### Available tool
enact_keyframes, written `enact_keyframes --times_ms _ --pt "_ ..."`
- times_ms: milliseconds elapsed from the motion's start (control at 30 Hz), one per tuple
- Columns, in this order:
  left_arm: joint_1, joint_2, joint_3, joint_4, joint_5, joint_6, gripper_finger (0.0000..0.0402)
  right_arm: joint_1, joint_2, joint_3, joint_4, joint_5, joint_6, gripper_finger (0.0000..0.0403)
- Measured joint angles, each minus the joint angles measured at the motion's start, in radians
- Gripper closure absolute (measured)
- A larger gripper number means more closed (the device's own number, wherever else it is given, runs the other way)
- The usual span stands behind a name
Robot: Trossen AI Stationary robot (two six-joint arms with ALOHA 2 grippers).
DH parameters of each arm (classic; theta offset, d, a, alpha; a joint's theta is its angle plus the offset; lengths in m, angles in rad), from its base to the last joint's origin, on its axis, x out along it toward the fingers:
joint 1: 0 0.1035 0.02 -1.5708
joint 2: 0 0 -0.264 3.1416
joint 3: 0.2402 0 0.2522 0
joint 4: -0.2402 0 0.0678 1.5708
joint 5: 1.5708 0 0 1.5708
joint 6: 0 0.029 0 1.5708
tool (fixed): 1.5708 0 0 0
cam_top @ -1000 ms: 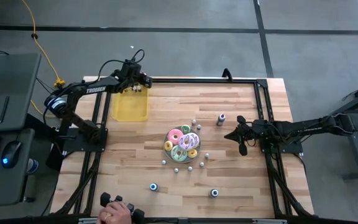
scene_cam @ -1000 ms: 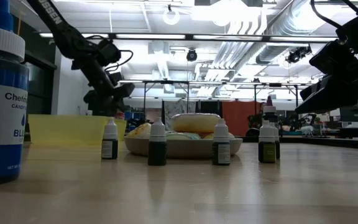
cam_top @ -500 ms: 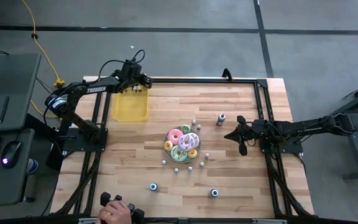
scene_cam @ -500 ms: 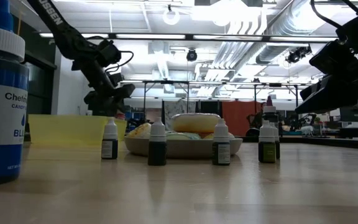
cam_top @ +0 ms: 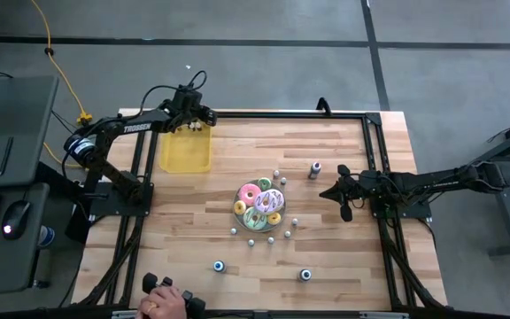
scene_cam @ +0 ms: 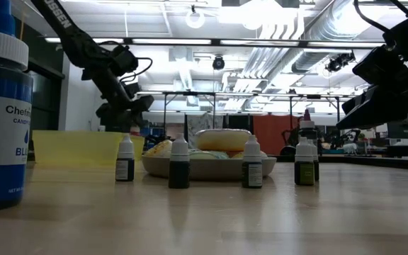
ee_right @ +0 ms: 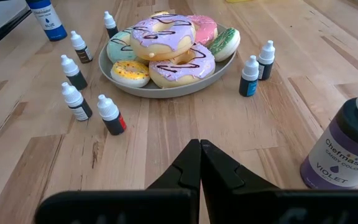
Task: Pick & Place food coloring
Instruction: Put the large red food coloring bottle into the yellow bin, then put the small black food coloring bottle into the yellow bin
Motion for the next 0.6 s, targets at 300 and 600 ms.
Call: enact_keyframes --times_ms 300,600 --pt "0.000 -0.088 0.026 0.005 -0.076 0.084 0.0240 0.000 0.000 0.000 0.000 0.000 0.000 0.0402" --pt "-0.036 -0.206 0.142 -0.002 -0.074 0.153 0.0240 0.000 0.000 0.000 0.000 0.000 0.000 0.0402"
